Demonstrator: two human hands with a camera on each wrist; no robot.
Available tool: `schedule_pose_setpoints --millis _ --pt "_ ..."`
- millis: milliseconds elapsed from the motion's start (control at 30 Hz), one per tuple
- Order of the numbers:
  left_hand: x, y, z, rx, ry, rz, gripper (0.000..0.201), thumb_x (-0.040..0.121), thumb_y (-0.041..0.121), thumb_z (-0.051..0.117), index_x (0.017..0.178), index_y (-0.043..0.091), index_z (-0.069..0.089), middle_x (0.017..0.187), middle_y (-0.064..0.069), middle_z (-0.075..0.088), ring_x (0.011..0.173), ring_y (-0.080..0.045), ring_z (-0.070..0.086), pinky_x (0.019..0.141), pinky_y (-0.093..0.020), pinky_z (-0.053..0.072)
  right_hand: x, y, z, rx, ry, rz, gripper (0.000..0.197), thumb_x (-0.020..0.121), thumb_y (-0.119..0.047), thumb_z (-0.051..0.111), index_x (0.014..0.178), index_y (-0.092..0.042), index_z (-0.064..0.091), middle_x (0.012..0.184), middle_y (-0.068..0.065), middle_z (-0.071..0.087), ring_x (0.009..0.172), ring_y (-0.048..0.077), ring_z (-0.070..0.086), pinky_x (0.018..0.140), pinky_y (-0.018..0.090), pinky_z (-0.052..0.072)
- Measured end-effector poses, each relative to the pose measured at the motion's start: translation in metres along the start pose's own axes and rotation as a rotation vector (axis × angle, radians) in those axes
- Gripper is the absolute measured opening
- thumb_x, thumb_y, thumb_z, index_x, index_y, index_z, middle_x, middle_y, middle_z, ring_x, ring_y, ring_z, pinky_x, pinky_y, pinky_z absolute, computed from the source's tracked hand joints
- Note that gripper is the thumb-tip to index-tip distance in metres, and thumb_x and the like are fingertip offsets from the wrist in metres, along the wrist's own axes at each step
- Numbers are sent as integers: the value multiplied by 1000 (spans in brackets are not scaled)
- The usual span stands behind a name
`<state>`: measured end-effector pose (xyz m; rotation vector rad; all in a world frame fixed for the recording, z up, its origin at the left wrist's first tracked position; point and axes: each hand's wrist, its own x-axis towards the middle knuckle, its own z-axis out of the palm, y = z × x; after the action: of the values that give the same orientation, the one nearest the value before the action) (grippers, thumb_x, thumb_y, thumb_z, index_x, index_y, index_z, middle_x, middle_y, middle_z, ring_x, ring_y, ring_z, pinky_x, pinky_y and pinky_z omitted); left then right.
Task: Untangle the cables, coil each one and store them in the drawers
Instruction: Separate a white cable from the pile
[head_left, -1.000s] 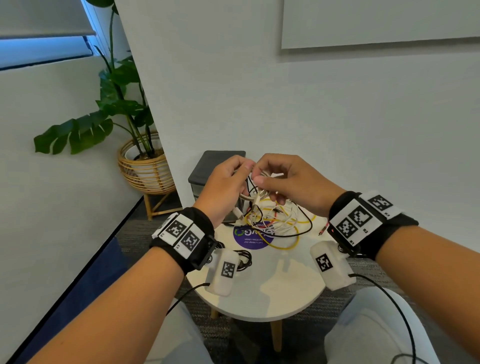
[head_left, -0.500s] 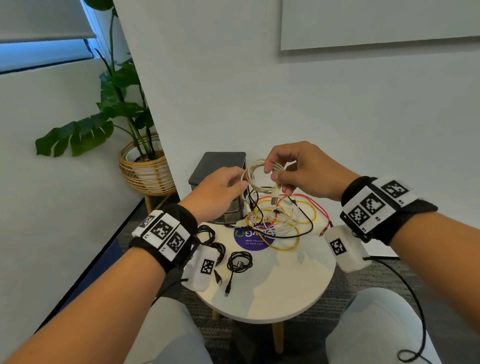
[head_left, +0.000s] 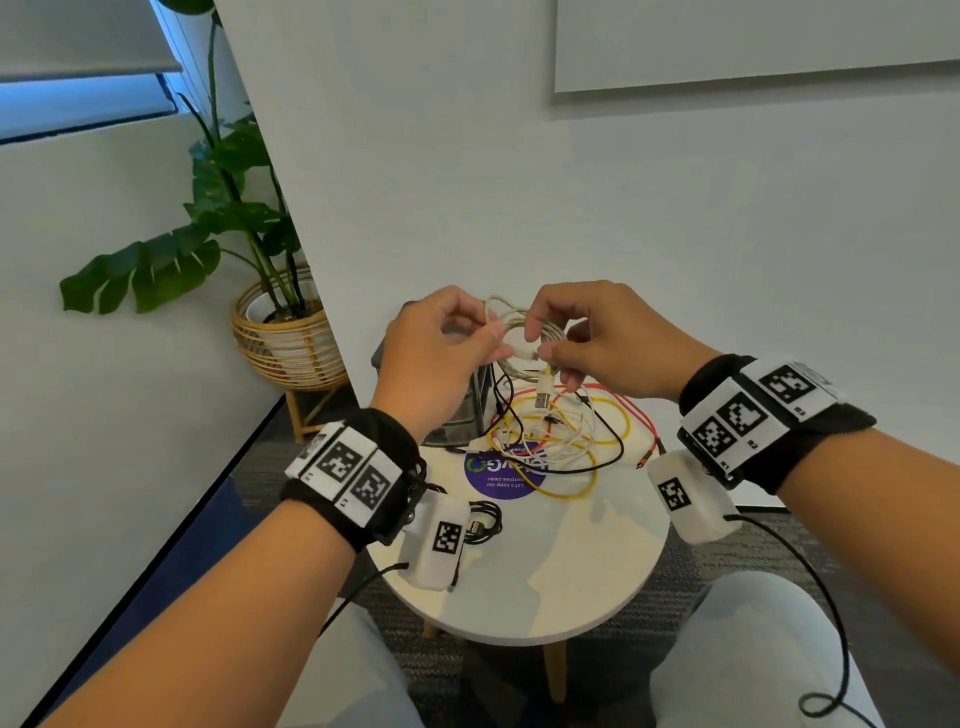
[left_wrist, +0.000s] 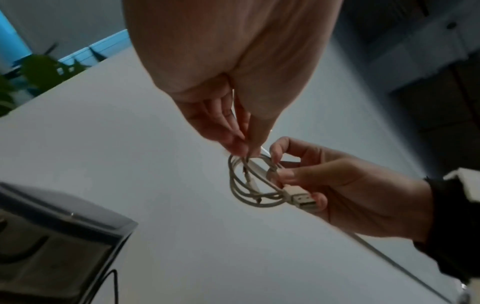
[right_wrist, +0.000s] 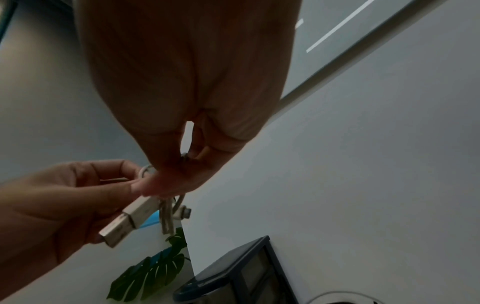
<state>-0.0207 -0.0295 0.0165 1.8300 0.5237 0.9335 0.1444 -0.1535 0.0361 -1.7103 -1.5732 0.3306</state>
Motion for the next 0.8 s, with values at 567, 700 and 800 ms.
schedule_pose_setpoints --millis 567,700,800 --pt "12 -11 11 42 -210 -170 55 91 3 74 142 19 59 126 -8 65 101 -26 74 82 -42 64 -3 33 10 819 -6 374 27 107 -13 46 118 2 65 84 12 70 54 17 59 46 19 49" --pt "11 -15 11 71 -191 -177 59 89 4 76 143 19 58 133 -4 63 99 -21 74 79 -42 64 -7 42 15 1014 -65 427 30 103 -1 43 118 4 67 104 19 71 57 16 61 50 17 52" --pt "12 -16 9 81 -186 -181 56 88 5 76 140 19 61 136 -8 62 94 -25 76 78 -42 64 -8 46 15 1011 -100 405 29 101 2 47 124 6 64 96 16 72 58 12 62 49 16 51"
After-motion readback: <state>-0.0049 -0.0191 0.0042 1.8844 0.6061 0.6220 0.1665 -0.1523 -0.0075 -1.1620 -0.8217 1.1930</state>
